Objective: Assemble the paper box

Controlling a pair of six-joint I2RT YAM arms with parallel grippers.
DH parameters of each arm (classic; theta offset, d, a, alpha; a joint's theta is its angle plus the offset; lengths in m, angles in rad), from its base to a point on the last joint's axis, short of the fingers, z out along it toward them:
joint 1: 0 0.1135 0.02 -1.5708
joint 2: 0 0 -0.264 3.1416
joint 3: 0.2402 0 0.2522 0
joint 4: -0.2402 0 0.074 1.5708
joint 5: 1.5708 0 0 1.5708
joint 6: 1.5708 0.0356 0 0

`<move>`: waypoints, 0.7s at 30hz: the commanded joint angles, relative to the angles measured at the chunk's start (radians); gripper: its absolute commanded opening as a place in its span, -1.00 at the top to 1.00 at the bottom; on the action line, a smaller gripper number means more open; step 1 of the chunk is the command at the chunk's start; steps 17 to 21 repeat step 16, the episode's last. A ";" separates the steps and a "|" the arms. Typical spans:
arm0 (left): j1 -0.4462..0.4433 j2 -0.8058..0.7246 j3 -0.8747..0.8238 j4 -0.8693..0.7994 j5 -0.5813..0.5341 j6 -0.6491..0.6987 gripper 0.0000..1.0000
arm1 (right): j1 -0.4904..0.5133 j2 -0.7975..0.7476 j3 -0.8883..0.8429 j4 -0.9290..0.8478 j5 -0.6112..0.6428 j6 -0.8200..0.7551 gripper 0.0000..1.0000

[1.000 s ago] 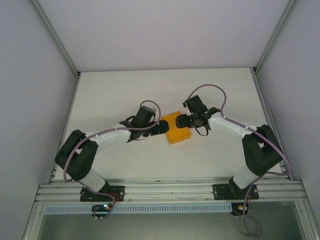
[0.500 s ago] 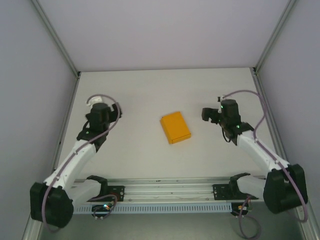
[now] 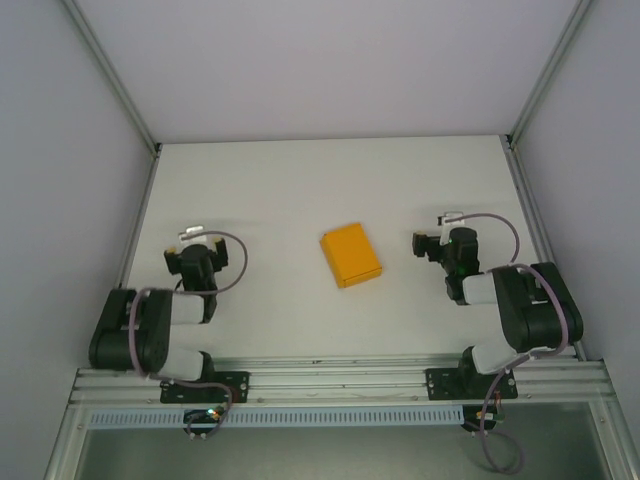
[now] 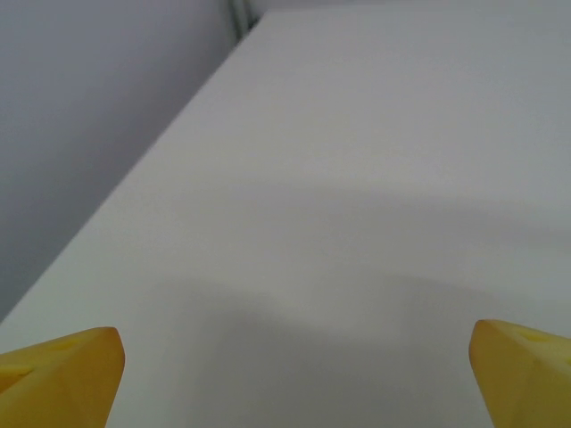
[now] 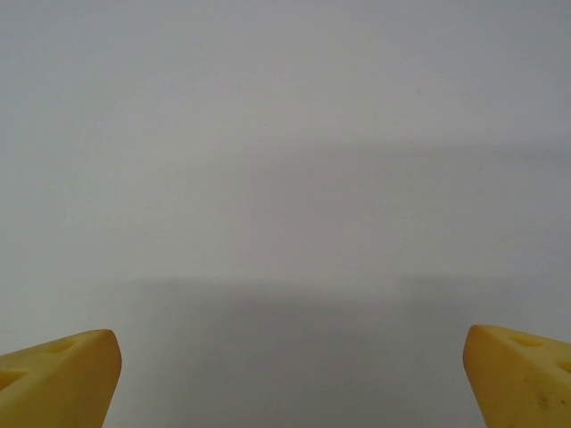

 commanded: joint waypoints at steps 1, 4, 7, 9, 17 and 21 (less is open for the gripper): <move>0.011 0.113 0.032 0.247 0.085 0.088 -1.00 | -0.033 -0.009 0.017 0.111 -0.048 0.012 -0.99; 0.064 0.076 0.061 0.121 0.146 0.025 -1.00 | -0.030 -0.005 0.026 0.098 -0.044 0.010 -0.99; 0.102 0.068 0.058 0.112 0.184 -0.012 -1.00 | -0.027 -0.005 0.030 0.097 -0.080 -0.008 -0.99; 0.108 0.066 0.073 0.078 0.197 -0.018 -1.00 | -0.027 -0.003 0.031 0.094 -0.080 -0.007 -0.99; 0.099 0.069 0.108 0.022 0.194 -0.001 -1.00 | -0.032 -0.002 0.029 0.096 -0.090 -0.003 -0.99; 0.099 0.069 0.108 0.022 0.194 -0.001 -1.00 | -0.032 -0.002 0.029 0.096 -0.090 -0.003 -0.99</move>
